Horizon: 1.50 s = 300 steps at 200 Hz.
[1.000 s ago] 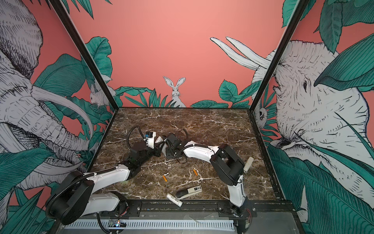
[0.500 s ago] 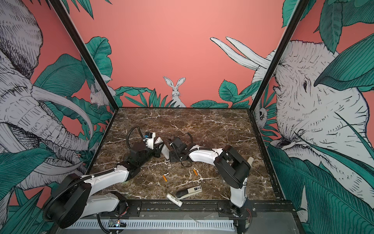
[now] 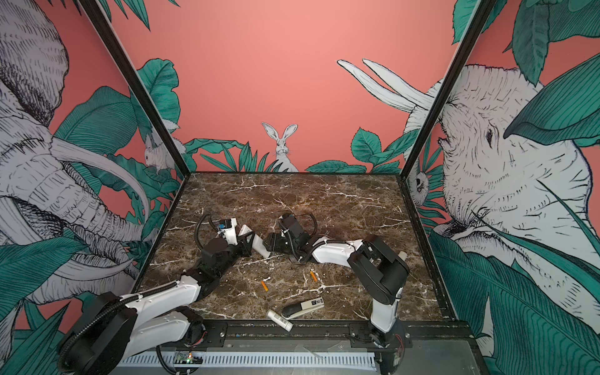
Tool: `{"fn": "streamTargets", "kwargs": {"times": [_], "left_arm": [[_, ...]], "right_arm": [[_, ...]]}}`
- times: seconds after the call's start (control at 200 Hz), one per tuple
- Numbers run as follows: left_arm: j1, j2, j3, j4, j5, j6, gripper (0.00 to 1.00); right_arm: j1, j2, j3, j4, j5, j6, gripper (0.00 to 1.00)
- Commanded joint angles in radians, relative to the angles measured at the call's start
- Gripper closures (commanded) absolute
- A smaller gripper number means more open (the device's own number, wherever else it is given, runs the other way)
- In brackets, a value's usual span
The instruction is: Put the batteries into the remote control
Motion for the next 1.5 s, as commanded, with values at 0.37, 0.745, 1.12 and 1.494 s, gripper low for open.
{"fn": "streamTargets", "kwargs": {"times": [0.37, 0.745, 1.12, 1.494], "left_arm": [[-0.004, -0.061, -0.082, -0.167, -0.124, -0.045, 1.00], [-0.004, -0.078, -0.102, -0.175, -0.143, -0.060, 1.00], [-0.004, -0.100, -0.123, -0.178, -0.140, -0.061, 1.00], [-0.006, -0.085, -0.115, -0.168, -0.127, -0.033, 1.00]], "right_arm": [[0.013, 0.108, -0.012, 0.243, -0.094, 0.151, 0.34], [0.044, 0.170, -0.001, 0.285, -0.105, 0.195, 0.35], [0.072, 0.209, 0.097, 0.004, -0.069, 0.127, 0.38], [0.114, 0.193, 0.272, -0.455, 0.106, -0.099, 0.39]]}}
